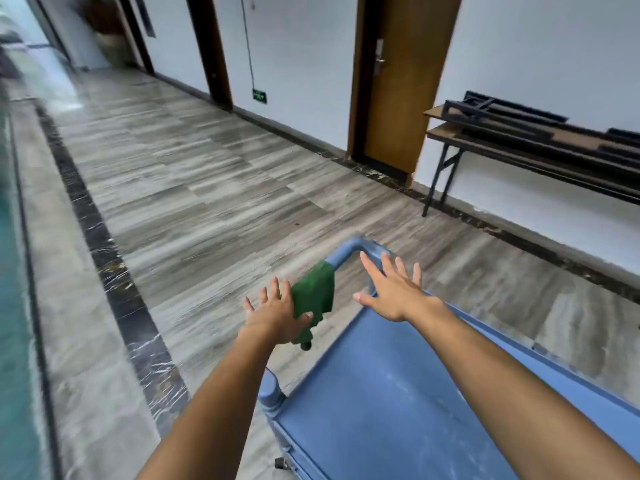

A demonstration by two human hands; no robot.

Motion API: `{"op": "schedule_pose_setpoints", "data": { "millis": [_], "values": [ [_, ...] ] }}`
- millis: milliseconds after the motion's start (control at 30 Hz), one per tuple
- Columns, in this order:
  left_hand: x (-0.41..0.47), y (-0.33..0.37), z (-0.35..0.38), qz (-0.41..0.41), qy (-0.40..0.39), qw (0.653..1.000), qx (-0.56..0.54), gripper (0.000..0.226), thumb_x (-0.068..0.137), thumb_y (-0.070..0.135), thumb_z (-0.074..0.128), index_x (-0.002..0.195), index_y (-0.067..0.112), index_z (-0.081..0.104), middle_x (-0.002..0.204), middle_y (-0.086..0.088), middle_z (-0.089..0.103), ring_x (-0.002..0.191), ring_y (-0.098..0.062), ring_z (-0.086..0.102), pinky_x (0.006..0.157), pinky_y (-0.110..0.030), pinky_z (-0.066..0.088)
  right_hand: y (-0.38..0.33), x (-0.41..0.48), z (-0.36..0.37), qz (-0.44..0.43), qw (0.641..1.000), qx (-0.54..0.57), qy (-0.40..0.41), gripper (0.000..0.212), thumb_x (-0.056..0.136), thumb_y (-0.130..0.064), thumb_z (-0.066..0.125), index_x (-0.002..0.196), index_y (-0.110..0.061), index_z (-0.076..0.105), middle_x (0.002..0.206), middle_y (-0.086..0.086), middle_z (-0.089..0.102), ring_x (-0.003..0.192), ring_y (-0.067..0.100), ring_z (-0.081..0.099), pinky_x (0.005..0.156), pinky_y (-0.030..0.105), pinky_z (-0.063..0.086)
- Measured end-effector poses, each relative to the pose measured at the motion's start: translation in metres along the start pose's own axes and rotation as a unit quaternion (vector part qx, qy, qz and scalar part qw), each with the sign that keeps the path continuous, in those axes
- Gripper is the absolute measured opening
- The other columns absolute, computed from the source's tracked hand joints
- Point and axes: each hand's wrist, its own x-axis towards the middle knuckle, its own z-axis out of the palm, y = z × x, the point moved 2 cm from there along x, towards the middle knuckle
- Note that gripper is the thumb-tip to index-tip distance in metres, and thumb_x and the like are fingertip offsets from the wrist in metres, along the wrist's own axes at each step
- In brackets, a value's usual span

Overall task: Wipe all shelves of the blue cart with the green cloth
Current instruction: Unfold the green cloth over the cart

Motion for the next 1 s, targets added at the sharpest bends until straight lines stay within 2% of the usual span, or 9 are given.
{"op": "schedule_pose_setpoints", "data": {
  "millis": [67,133,200,367,533,700,833,933,1000],
  "values": [
    [0.008,-0.009,-0.004,-0.002,0.022,1.0,-0.01,0.075,0.09,0.057,0.046,0.143,0.009,0.025,0.146,-0.013,0.042,0.125,-0.031,0.048,0.109,-0.058,0.025,-0.011,0.013,0.001,-0.018,1.0,-0.005,-0.002,0.086,0.101,-0.058,0.045,0.158,-0.042,-0.017,0.17,0.012,-0.013,0.156,0.039,-0.011,0.12,0.065,-0.011],
    [0.019,-0.023,-0.008,0.006,0.052,0.998,-0.015,0.035,0.088,0.043,0.053,0.105,0.012,0.052,0.103,-0.01,0.065,0.083,-0.026,0.059,0.08,-0.042,0.052,-0.028,0.036,0.005,-0.033,0.999,-0.011,-0.013,0.083,0.104,-0.049,0.047,0.159,-0.041,-0.013,0.171,0.012,-0.008,0.157,0.038,-0.007,0.121,0.065,-0.009],
    [0.027,-0.032,-0.009,0.006,0.076,0.996,-0.038,0.025,0.082,0.035,0.059,0.084,0.01,0.058,0.077,-0.007,0.063,0.067,-0.025,0.056,0.052,-0.03,0.045,-0.042,0.058,0.009,-0.048,0.998,-0.016,-0.023,0.08,0.105,-0.043,0.049,0.16,-0.041,-0.009,0.172,0.011,-0.005,0.157,0.038,-0.003,0.121,0.063,-0.007],
    [0.043,-0.038,-0.014,0.011,0.101,0.988,-0.118,0.025,0.073,0.035,0.074,0.064,0.019,0.058,0.059,0.004,0.059,0.057,-0.015,0.052,0.042,-0.023,0.031,-0.063,0.099,0.01,-0.077,0.995,-0.036,-0.046,0.064,0.105,-0.036,0.052,0.161,-0.037,0.019,0.172,0.011,0.001,0.157,0.035,0.004,0.123,0.062,-0.003],
    [0.057,-0.033,-0.016,0.047,0.08,0.984,-0.151,0.019,0.071,0.029,0.079,0.064,0.019,0.064,0.07,0.006,0.068,0.071,-0.016,0.062,0.062,-0.028,0.051,-0.073,0.123,0.003,-0.106,0.992,-0.036,-0.059,0.045,0.101,-0.032,0.061,0.145,-0.036,0.054,0.17,0.01,0.016,0.155,0.03,0.018,0.124,0.059,0.006],
    [0.056,-0.035,-0.011,0.056,0.086,0.983,-0.152,0.035,0.064,0.045,0.084,0.077,0.019,0.063,0.079,0.004,0.067,0.074,-0.019,0.06,0.063,-0.035,0.051,-0.066,0.127,-0.008,-0.131,0.989,-0.048,-0.052,0.046,0.096,-0.035,0.069,0.141,-0.036,0.059,0.162,0.004,0.037,0.149,0.028,0.033,0.121,0.047,0.024],
    [0.052,-0.035,-0.008,0.05,0.101,0.983,-0.142,0.036,0.066,0.041,0.082,0.091,0.024,0.062,0.09,0.002,0.07,0.08,-0.023,0.062,0.067,-0.035,0.053,-0.066,0.13,-0.01,-0.147,0.986,-0.045,-0.058,0.046,0.095,-0.026,0.07,0.14,-0.033,0.061,0.155,0.001,0.047,0.143,0.029,0.042,0.117,0.043,0.033],
    [0.049,-0.034,-0.008,0.051,0.1,0.987,-0.119,0.034,0.069,0.038,0.077,0.097,0.026,0.06,0.087,0.0,0.071,0.079,-0.025,0.063,0.068,-0.038,0.055,-0.064,0.132,-0.01,-0.152,0.985,-0.058,-0.056,0.05,0.094,-0.012,0.066,0.137,-0.037,0.063,0.152,-0.001,0.052,0.141,0.029,0.045,0.115,0.043,0.035],
    [0.046,-0.034,-0.007,0.052,0.106,0.988,-0.104,0.024,0.072,0.035,0.074,0.089,0.025,0.061,0.079,0.0,0.068,0.076,-0.026,0.061,0.064,-0.036,0.053,-0.062,0.133,-0.009,-0.153,0.986,-0.054,-0.044,0.049,0.093,-0.009,0.065,0.134,-0.036,0.066,0.148,0.0,0.057,0.137,0.029,0.049,0.112,0.042,0.04]
  ]
}}
